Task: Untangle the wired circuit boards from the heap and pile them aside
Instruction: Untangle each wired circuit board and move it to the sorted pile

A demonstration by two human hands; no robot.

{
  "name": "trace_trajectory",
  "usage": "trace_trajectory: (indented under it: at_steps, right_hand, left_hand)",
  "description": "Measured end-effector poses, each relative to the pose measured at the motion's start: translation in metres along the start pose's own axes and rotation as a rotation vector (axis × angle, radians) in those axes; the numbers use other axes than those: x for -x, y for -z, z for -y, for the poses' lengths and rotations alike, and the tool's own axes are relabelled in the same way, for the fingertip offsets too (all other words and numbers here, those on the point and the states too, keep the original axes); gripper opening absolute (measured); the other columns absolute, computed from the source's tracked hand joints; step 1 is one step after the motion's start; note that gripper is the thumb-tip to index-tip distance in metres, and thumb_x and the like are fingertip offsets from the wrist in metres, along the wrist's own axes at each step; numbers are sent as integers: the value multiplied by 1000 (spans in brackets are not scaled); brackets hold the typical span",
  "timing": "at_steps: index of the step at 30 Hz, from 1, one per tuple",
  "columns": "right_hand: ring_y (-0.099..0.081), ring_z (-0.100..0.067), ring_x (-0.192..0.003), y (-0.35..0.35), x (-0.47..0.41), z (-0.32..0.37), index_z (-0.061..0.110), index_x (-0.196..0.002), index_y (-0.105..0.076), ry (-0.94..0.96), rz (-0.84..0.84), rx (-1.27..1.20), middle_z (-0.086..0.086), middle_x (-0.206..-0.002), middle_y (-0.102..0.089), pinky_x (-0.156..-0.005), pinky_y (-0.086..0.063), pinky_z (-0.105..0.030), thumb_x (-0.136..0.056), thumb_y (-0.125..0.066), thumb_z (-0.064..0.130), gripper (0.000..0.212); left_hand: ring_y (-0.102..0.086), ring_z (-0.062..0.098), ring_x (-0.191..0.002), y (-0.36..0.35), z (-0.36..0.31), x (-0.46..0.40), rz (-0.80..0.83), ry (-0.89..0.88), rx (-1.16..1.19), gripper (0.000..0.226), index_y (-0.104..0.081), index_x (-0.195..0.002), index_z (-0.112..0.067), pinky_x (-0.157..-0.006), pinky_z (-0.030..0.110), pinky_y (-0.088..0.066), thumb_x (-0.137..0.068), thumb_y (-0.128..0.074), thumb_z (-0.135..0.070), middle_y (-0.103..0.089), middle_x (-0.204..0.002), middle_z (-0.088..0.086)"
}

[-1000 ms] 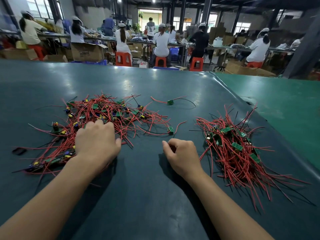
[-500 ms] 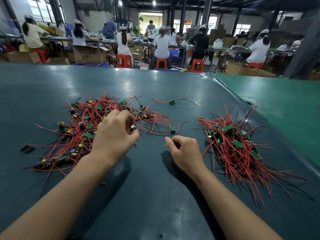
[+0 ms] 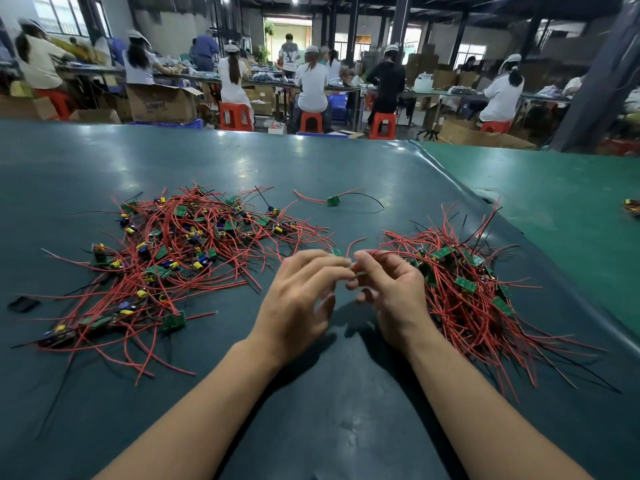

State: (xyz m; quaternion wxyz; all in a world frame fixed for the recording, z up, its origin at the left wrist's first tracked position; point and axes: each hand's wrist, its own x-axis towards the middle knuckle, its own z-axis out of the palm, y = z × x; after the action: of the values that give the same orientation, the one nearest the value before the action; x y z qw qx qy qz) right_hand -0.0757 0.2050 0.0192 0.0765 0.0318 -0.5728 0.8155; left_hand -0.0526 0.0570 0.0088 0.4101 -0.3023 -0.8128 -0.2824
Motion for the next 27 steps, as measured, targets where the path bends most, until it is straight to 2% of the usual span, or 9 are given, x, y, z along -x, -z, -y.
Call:
trace_trajectory:
  at_steps: [2,4,6,8,13,16,22,24,27]
  right_hand:
    - [-62,-14,-48,0,-2,3,6,-83,-63,-31,-21,-112,-5,-65,-69,-43,-48,-20,-91,-61,4,9]
    - [-64,-15,-49,0,-4,7,5,-84,-63,-54,-29,-239,-7,-66,-70,-47,-51,-20,-88,-62,3,6]
    - [-67,-15,-53,1,-4,10,5,-87,-66,-76,-1,-302,-6,-69,-72,-50,-53,-19,-82,-64,5,6]
    - [-68,-15,-57,1,-2,12,7,-88,-68,-105,56,-296,-8,-74,-73,-53,-55,-20,-74,-67,7,15]
    - [-69,-17,-62,-1,3,7,10,-77,-73,-112,136,-169,-11,-76,-73,-58,-56,-22,-68,-70,7,10]
    - [-70,-17,-72,2,5,4,9,-82,-77,-58,206,-44,-11,-82,-75,-65,-56,-23,-69,-72,4,15]
    - [-71,-20,-82,3,11,5,3,-82,-78,15,354,189,-10,-88,-76,-74,-59,-31,-81,-53,-25,38]
    - [-69,-17,-75,2,11,4,3,-84,-78,84,304,318,-4,-84,-76,-69,-58,-33,-82,-53,-24,37]
    - [-57,-9,-54,0,8,0,11,-102,-75,74,177,351,2,-71,-70,-50,-49,-21,-91,-63,1,19]
  left_hand:
    - [-59,24,-80,-3,-3,4,-107,7,-41,8,-72,-87,-8,-75,37,-49,-80,-73,-7,-67,-89,2]
    - [-55,17,-63,-4,-8,9,-27,91,28,18,-68,-76,-11,-62,32,-48,-85,-70,-27,-62,-69,-2]
    - [-55,13,-55,-4,-11,10,128,288,115,31,-68,-75,-15,-56,31,-49,-88,-63,-43,-63,-64,-5]
    - [-59,12,-53,-2,-10,5,123,500,292,29,-68,-83,-21,-55,28,-50,-89,-60,-48,-68,-69,-4]
    - [-57,14,-45,4,1,-1,-49,796,759,22,-69,-86,-10,-42,22,-45,-92,-59,-29,-72,-75,4]
    - [-64,15,-53,5,7,-1,-70,927,890,14,-71,-95,-14,-49,21,-49,-96,-57,-11,-74,-80,3]
    - [-70,19,-73,9,13,-6,-213,1099,1153,21,-70,-92,-9,-62,24,-56,-98,-50,-10,-74,-84,12]
    - [-70,19,-69,11,15,-9,-225,1149,1289,24,-67,-99,-5,-63,24,-57,-99,-43,-6,-74,-85,14]
    - [-67,17,-64,10,14,-10,-141,1202,1428,30,-65,-108,-3,-61,22,-56,-98,-37,-5,-73,-95,16]
